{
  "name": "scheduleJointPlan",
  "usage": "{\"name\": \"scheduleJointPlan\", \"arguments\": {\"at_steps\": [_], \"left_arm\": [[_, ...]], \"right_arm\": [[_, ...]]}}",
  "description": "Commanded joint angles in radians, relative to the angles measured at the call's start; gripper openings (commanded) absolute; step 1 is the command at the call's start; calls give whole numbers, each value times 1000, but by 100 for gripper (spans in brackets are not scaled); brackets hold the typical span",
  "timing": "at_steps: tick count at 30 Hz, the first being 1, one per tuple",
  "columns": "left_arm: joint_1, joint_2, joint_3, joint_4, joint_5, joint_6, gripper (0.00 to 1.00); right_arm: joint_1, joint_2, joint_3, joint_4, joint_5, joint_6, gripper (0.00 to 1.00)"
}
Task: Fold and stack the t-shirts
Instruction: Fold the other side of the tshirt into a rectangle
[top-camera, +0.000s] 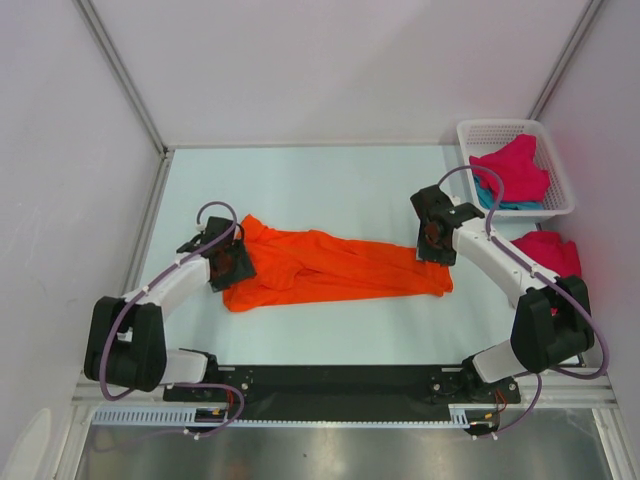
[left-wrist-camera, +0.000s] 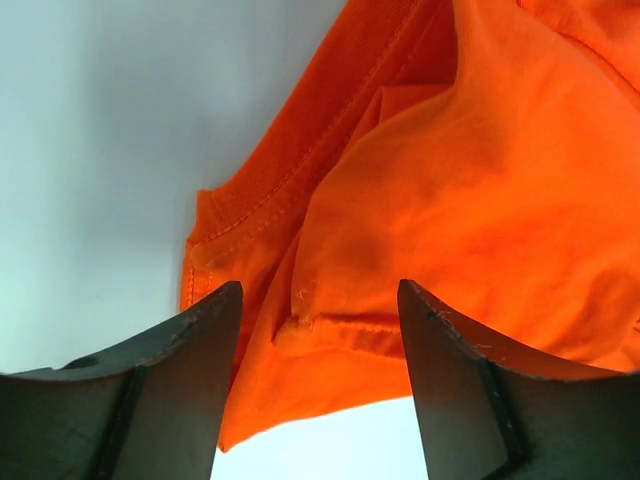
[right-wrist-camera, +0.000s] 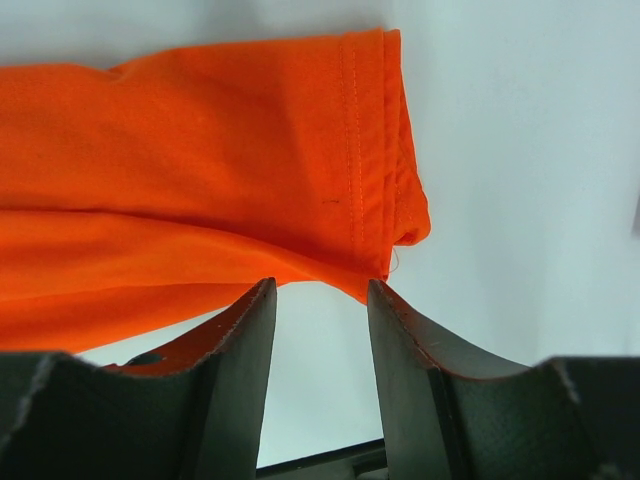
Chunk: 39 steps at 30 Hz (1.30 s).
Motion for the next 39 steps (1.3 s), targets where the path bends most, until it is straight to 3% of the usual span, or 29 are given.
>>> {"name": "scheduleJointPlan", "arguments": {"at_steps": [1, 4, 5, 9, 24, 39], "left_arm": [[-3, 18, 0, 60, -19, -24, 66], [-4, 18, -3, 63, -19, -27, 38], [-4, 18, -3, 63, -19, -28, 21], [-1, -2, 2, 51, -30, -33, 1], [68, -161, 26, -78, -59, -1, 0], [112, -161, 19, -73, -25, 15, 0]], "right_arm": [[1, 3, 38, 9, 11, -19, 47], [2, 7, 38, 9, 9, -18, 47], [1, 9, 36, 9, 9, -18, 47], [1, 13, 30, 18, 6, -18, 47], [-16, 233, 78, 106, -3, -30, 48], [-154, 254, 121, 118, 14, -74, 53]]}}
